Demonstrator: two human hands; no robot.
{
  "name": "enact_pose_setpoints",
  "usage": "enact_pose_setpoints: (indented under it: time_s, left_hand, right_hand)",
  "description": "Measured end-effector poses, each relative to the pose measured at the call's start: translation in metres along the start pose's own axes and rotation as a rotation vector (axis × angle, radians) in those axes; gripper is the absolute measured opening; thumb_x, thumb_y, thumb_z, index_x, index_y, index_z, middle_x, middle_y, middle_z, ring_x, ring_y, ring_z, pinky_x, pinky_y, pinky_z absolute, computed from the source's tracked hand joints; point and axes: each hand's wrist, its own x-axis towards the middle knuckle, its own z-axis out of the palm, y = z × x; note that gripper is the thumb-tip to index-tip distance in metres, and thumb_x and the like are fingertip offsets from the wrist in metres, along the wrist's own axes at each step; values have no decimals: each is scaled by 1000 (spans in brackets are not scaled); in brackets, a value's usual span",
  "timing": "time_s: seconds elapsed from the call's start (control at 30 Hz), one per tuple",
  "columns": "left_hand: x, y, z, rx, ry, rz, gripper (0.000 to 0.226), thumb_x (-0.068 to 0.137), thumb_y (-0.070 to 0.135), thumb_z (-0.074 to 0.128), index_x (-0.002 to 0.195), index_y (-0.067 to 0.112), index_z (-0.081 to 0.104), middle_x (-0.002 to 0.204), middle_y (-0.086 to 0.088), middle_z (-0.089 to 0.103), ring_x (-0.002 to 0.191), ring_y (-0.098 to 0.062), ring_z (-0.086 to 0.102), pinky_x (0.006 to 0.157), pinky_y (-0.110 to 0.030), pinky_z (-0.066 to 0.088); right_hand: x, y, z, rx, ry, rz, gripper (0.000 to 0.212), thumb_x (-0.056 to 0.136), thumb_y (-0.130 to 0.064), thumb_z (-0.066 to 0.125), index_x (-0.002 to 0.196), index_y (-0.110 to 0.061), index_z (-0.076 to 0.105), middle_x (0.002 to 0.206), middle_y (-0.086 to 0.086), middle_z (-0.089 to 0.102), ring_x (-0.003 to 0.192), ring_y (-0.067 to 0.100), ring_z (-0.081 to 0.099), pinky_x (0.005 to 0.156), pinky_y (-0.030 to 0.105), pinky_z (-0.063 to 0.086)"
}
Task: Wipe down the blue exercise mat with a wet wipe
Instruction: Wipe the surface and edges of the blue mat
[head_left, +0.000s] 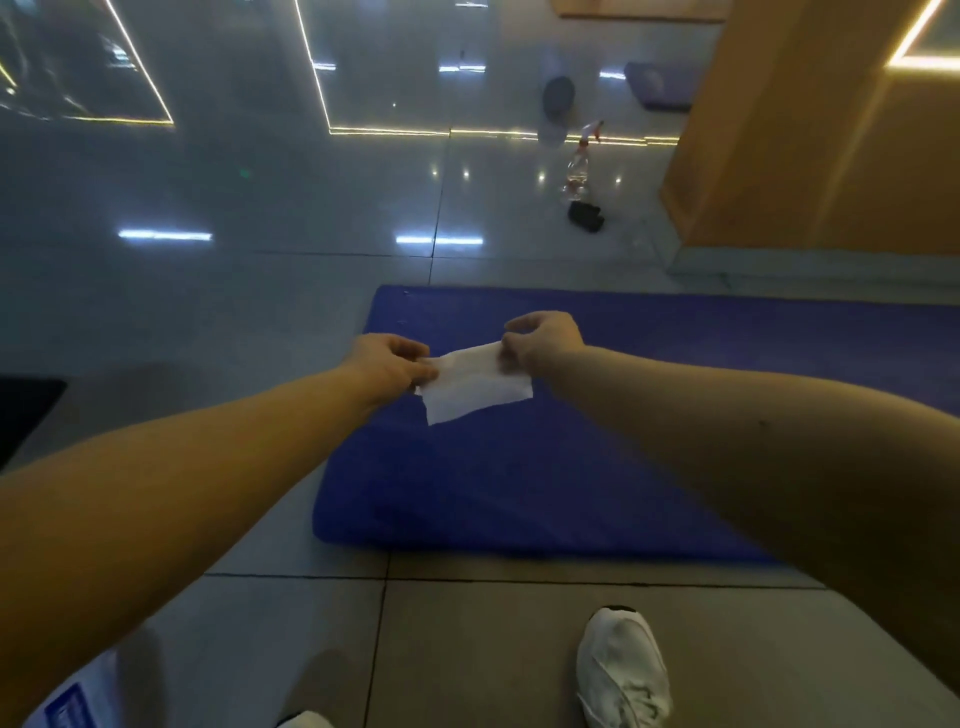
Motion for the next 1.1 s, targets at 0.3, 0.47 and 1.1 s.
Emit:
enact_pose_setpoints:
  time_s: [0.3,0.47,1.1]
  left_hand:
    - [10,3,-15,121,27,-25,16,90,17,72,105,14,67,101,-4,65,97,-22,63,96,-42,55]
    - [23,6,-19,147,57,-22,10,91,22,73,89,23,63,99,-2,63,102,-24,60,98,-44,52]
    - [-59,75,-53,-220,-2,17,72,65,37,85,122,4,55,113,-17,66,96,-32,70,84,-51,61]
  right_hand:
    - [13,-26,12,-17,-72,-34,21,100,-21,61,114,-11,74,99,-1,62,95,16,56,87,27,43]
    - [20,-47,11,-17,-112,-11,21,97,-22,67,114,-11,73,93,-1,64,83,13,60,83,29,47]
    - [-65,-106,-35,449,-304,58,34,99,-14,62,126,6,61,116,20,69,95,30,72,76,38,60]
